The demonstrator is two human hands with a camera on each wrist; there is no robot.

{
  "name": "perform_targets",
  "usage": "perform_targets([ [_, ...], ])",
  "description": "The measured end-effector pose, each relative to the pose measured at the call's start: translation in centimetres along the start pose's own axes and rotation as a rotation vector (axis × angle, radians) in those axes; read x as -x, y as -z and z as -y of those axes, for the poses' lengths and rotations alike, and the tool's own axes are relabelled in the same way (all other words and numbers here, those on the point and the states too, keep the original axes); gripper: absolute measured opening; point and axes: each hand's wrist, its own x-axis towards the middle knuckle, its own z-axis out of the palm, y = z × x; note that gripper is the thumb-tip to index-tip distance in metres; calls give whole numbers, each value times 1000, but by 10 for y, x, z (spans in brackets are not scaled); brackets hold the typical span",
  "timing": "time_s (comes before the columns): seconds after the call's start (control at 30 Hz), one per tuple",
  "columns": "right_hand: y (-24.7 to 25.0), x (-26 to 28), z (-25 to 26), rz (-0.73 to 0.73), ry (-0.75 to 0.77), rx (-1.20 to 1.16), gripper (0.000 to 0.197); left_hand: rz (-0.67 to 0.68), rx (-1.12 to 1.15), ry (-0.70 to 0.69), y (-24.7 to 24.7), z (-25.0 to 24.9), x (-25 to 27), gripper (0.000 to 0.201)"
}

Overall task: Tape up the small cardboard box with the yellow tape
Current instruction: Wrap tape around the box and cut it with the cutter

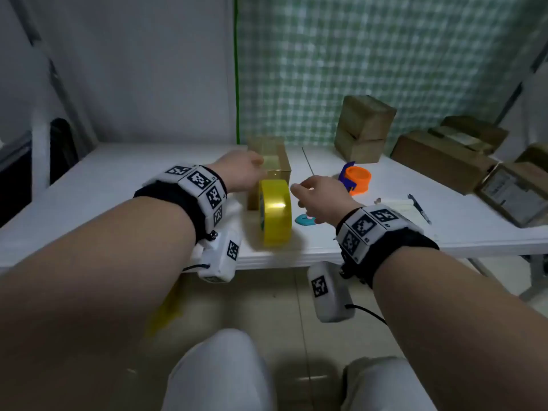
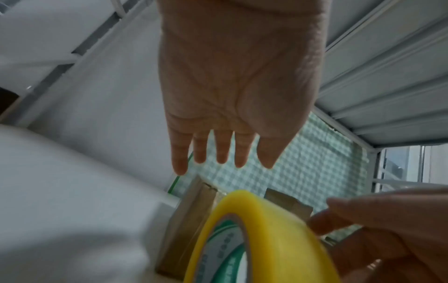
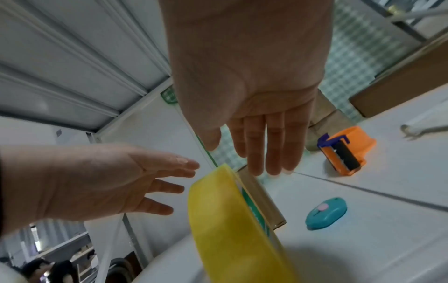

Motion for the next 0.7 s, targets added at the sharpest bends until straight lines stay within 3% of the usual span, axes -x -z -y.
perform_targets([
  [0.27,-15,-48,-15,165,-123,-477,44,78,117,29,-17,6,-43,45],
  [0.47,-13,-67,-14,430,-191,-624,31,192,221,65,-19,13,-64,47],
  [0.57,-16,-72,-11,464,-187,-623,28,238,314,82,-17,11,-62,51],
  [0.7,-18,-72,-9,464,-188,-611,32,143,151,159,-21,9,-59,57],
])
